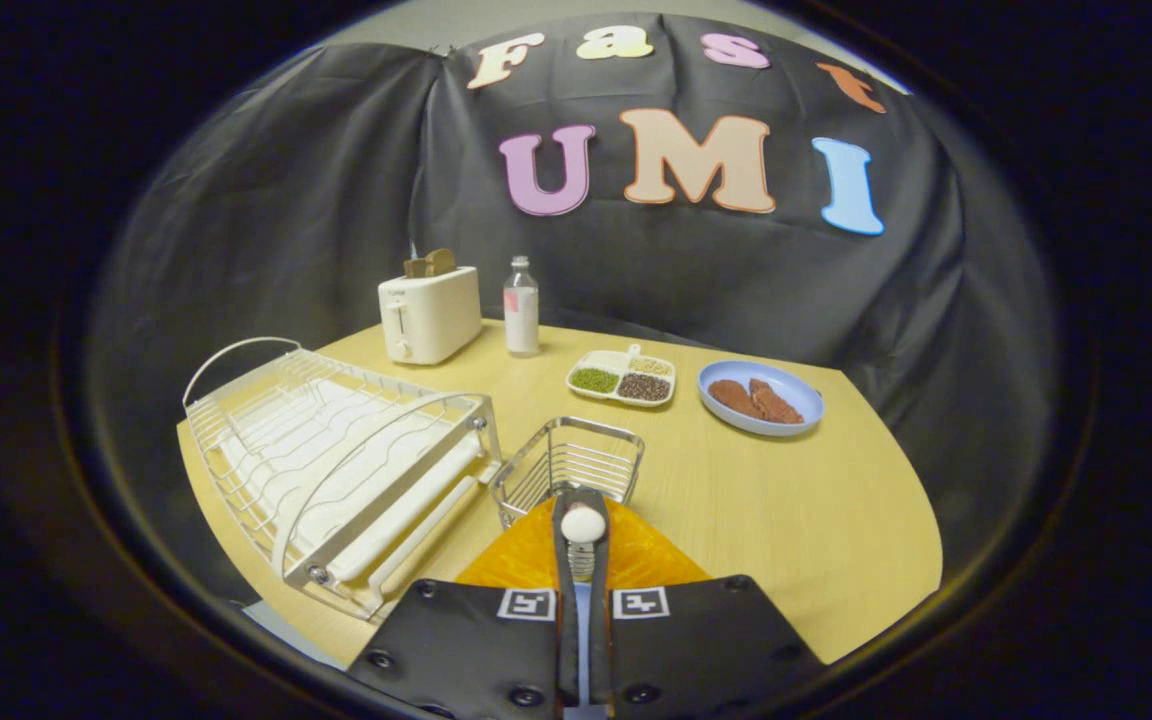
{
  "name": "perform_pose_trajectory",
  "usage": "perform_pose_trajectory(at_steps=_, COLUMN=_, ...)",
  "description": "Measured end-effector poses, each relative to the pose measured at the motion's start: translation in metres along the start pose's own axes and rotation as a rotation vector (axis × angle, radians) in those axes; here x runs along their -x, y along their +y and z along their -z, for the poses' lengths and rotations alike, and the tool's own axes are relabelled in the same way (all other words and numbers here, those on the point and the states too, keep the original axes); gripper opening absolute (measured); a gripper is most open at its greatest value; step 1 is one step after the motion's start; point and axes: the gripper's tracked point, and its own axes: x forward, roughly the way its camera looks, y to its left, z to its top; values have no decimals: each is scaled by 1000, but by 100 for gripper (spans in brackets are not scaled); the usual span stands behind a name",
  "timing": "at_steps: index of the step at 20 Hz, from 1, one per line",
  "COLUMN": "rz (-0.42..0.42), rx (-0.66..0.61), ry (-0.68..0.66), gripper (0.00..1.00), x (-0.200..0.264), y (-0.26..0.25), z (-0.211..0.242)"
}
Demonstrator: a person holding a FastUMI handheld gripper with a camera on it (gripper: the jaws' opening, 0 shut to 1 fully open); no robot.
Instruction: Take the plate from the dish rack, then take the spoon from the basket and place it into the plate.
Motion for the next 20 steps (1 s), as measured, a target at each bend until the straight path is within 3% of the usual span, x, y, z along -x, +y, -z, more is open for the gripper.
perform_pose_trajectory(at_steps=6, rz=-7, rx=24, ry=-15, gripper=7, x=16, y=-4, z=-21)
perform_pose_trajectory(at_steps=14, rz=98, rx=-28, ry=-93, gripper=7, x=71, y=-14, z=-58)
perform_pose_trajectory(at_steps=20, rz=171, rx=-69, ry=-111, gripper=7, x=117, y=-1, z=-54)
